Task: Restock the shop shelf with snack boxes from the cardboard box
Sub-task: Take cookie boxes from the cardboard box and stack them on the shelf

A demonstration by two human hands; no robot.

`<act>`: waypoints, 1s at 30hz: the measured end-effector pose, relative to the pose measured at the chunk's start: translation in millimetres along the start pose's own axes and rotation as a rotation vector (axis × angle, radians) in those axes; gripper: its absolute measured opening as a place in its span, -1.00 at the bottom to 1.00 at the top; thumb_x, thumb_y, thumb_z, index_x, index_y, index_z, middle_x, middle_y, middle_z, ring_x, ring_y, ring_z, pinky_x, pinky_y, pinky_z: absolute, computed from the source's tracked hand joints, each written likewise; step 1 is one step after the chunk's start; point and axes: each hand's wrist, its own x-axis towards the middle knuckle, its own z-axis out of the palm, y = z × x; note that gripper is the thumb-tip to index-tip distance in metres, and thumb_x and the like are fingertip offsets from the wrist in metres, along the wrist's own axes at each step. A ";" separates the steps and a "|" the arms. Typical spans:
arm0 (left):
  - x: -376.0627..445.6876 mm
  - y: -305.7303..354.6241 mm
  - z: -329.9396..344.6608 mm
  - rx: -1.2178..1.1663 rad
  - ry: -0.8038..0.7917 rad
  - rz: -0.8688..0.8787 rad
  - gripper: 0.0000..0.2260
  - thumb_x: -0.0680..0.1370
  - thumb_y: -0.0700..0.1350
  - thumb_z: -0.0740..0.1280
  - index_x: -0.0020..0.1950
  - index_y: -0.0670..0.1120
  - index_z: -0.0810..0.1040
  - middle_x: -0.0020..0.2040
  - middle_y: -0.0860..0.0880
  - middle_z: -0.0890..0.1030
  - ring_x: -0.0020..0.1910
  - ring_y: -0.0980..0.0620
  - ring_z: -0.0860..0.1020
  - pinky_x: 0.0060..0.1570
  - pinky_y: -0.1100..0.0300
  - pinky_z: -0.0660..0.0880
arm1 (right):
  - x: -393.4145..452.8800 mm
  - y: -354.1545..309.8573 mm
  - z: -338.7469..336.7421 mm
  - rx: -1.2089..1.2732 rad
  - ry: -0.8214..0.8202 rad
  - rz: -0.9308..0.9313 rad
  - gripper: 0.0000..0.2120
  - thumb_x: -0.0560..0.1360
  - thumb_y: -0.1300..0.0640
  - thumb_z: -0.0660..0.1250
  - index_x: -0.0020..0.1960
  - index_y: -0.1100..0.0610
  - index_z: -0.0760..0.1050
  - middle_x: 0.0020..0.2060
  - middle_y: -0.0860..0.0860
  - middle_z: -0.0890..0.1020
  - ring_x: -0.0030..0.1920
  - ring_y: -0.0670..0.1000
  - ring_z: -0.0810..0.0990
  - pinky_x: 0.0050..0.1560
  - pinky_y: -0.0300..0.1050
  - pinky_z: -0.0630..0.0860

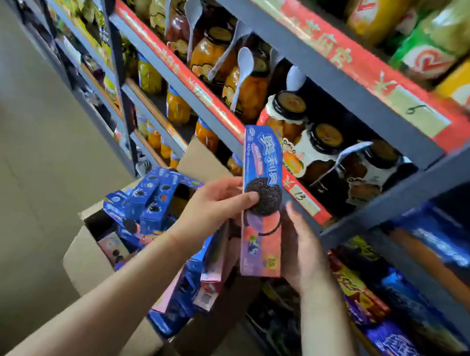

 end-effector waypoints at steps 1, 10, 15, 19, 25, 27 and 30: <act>-5.6 -0.1 19.2 0.001 -0.039 0.015 -0.64 0.49 -0.10 0.41 0.23 -0.24 0.60 0.09 -0.23 0.68 0.00 -0.10 0.64 0.04 0.08 0.57 | -14.5 -7.6 -10.6 -0.066 0.036 -0.038 -0.35 0.27 -0.24 0.55 0.25 0.08 0.63 0.22 0.15 0.64 0.23 0.13 0.61 0.31 0.11 0.49; -58.5 -5.4 207.5 0.038 -0.302 0.152 -0.73 0.54 -0.12 0.39 0.20 -0.18 0.62 0.15 -0.16 0.68 0.12 -0.08 0.63 0.13 0.05 0.56 | -187.1 -66.2 -107.3 -0.399 0.355 -0.461 -0.69 0.44 0.05 0.49 0.15 0.08 0.57 0.06 -0.05 0.71 0.11 -0.06 0.66 0.13 -0.20 0.53; -58.3 -19.1 289.1 0.320 -0.084 0.314 -0.73 0.58 0.06 0.28 0.14 -0.05 0.64 0.04 0.04 0.67 0.07 0.10 0.60 0.17 0.11 0.49 | -265.6 -103.9 -159.5 -0.600 0.619 -0.640 -0.72 0.45 0.19 0.51 0.10 0.00 0.53 -0.04 -0.21 0.68 -0.01 -0.32 0.60 0.05 -0.41 0.44; -39.9 -34.2 331.1 1.019 -0.140 0.847 -0.52 0.47 0.11 0.22 0.28 -0.11 0.59 0.30 -0.08 0.54 0.34 -0.11 0.46 0.36 0.04 0.35 | -311.7 -129.0 -202.8 -0.893 0.906 -0.725 -0.50 0.43 0.11 0.51 0.34 0.02 0.48 0.15 -0.13 0.56 0.13 -0.26 0.54 0.18 -0.37 0.44; -28.1 -53.2 357.7 1.571 -0.253 0.713 -0.29 0.49 0.33 -0.06 0.60 0.07 0.16 0.62 -0.03 0.14 0.62 -0.09 -0.01 0.57 -0.08 -0.15 | -346.2 -148.9 -257.0 -1.520 1.206 -0.552 -0.46 0.48 0.08 0.45 0.42 0.08 0.40 0.19 0.10 0.55 0.19 0.21 0.47 0.35 0.14 0.25; -28.5 -55.0 355.1 1.573 -0.243 0.735 -0.29 0.50 0.34 -0.06 0.60 0.07 0.17 0.61 -0.04 0.17 0.61 -0.09 0.02 0.56 -0.09 -0.14 | -350.6 -152.1 -269.3 -1.604 1.118 -0.290 -0.45 0.52 0.03 0.39 0.47 0.02 0.34 0.26 0.08 0.51 0.27 0.20 0.44 0.42 0.20 0.21; -28.3 -54.2 354.7 1.563 -0.250 0.726 -0.29 0.50 0.35 -0.04 0.59 0.07 0.18 0.61 -0.03 0.18 0.61 -0.09 0.04 0.57 -0.10 -0.10 | -352.7 -150.3 -275.4 -1.582 0.901 -0.002 -0.45 0.57 -0.03 0.32 0.52 -0.06 0.26 0.37 0.00 0.43 0.37 0.11 0.38 0.46 0.14 0.19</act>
